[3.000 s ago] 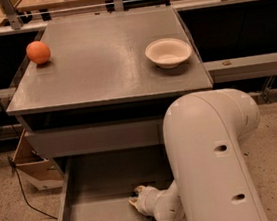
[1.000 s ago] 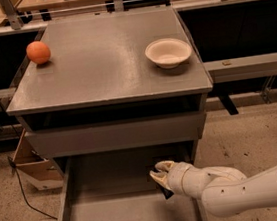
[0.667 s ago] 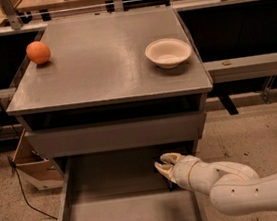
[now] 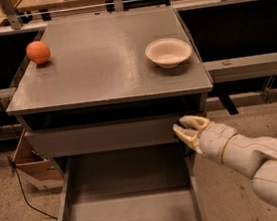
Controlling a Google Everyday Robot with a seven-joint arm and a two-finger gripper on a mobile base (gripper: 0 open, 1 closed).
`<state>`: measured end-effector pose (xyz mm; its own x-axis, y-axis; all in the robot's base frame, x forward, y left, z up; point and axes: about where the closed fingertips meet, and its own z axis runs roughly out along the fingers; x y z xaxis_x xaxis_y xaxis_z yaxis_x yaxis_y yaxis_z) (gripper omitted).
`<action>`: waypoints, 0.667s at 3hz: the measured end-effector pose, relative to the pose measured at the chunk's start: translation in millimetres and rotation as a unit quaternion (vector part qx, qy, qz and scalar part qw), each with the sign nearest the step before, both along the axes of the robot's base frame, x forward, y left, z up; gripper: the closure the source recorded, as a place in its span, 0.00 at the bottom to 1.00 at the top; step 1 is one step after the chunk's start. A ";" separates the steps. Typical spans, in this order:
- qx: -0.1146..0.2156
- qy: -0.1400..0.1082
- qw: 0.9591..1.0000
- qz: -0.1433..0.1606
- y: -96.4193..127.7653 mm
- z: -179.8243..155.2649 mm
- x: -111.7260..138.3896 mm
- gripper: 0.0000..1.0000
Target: Pick rxbar blueberry from middle drawer and place on counter
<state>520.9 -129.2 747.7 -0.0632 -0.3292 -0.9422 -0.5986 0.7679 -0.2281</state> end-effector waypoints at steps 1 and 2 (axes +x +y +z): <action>0.021 -0.045 0.999 -0.010 -23.7 61.6 2.9 1.00; 0.021 -0.045 0.999 -0.009 -22.7 62.0 2.9 1.00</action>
Offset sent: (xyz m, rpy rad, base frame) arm 0.0024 -0.0205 0.0508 0.0290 -0.0788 -0.0185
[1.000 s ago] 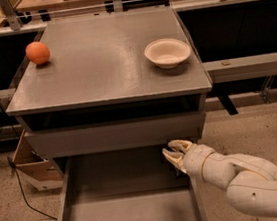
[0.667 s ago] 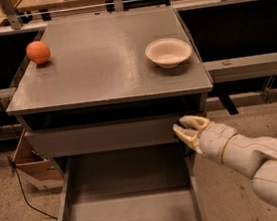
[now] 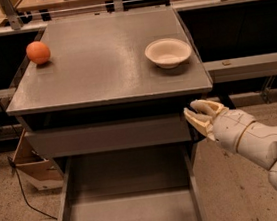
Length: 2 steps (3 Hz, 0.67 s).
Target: Pick rxbar blueberry from middle drawer and place on counter
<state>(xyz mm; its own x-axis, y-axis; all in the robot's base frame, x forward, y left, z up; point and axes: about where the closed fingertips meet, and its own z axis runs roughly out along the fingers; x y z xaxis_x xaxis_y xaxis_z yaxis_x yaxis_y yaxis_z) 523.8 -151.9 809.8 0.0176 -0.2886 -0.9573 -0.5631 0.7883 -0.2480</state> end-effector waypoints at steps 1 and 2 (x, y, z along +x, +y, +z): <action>0.010 -0.036 0.999 0.019 19.1 27.6 0.7 1.00; 0.026 -0.085 0.995 0.043 45.5 82.8 6.1 1.00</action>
Offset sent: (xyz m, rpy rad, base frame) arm 0.0158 0.0811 0.1848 0.1146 -0.3334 0.1460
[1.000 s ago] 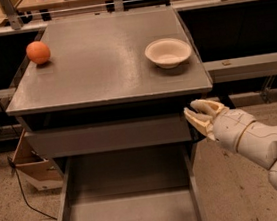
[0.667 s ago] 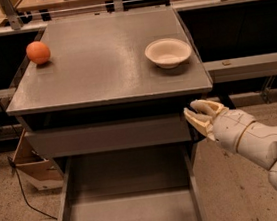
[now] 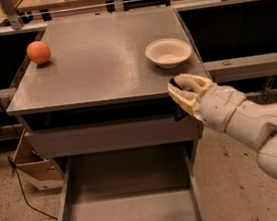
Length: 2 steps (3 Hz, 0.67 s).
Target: Pick rxbar blueberry from middle drawer and place on counter
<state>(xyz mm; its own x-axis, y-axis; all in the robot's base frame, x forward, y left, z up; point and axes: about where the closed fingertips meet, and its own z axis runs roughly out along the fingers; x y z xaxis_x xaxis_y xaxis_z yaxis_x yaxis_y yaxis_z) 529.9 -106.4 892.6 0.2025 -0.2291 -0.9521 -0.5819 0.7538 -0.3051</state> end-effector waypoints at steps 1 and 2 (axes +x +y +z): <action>0.015 -0.047 0.998 0.027 37.7 53.9 15.3 1.00; 0.024 -0.075 0.996 0.045 75.4 85.1 38.9 1.00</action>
Offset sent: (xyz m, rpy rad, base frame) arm 0.0772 0.1235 0.1193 0.0721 -0.2173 0.1248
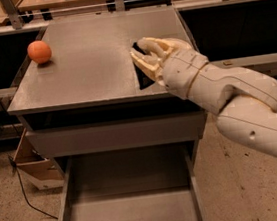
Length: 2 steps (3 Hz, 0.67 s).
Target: Pick rxbar blueberry from middle drawer and place on counter
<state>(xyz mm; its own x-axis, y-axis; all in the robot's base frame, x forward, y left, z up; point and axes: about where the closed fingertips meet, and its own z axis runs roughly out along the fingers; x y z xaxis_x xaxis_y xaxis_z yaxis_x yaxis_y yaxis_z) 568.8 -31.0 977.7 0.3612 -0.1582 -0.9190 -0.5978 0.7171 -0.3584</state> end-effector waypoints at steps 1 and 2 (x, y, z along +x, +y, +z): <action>0.016 -0.010 1.000 0.015 38.3 9.8 27.3 1.00; 0.034 -0.007 0.999 0.030 73.9 3.2 48.6 1.00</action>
Offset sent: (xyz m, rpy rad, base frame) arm 0.0824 0.1184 -0.0195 0.1229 0.0152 0.0861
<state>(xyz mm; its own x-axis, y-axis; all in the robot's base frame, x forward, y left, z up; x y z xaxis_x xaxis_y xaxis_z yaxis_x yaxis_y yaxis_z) 617.4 42.9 980.9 0.3812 -0.0735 -0.9215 -0.6351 0.7035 -0.3189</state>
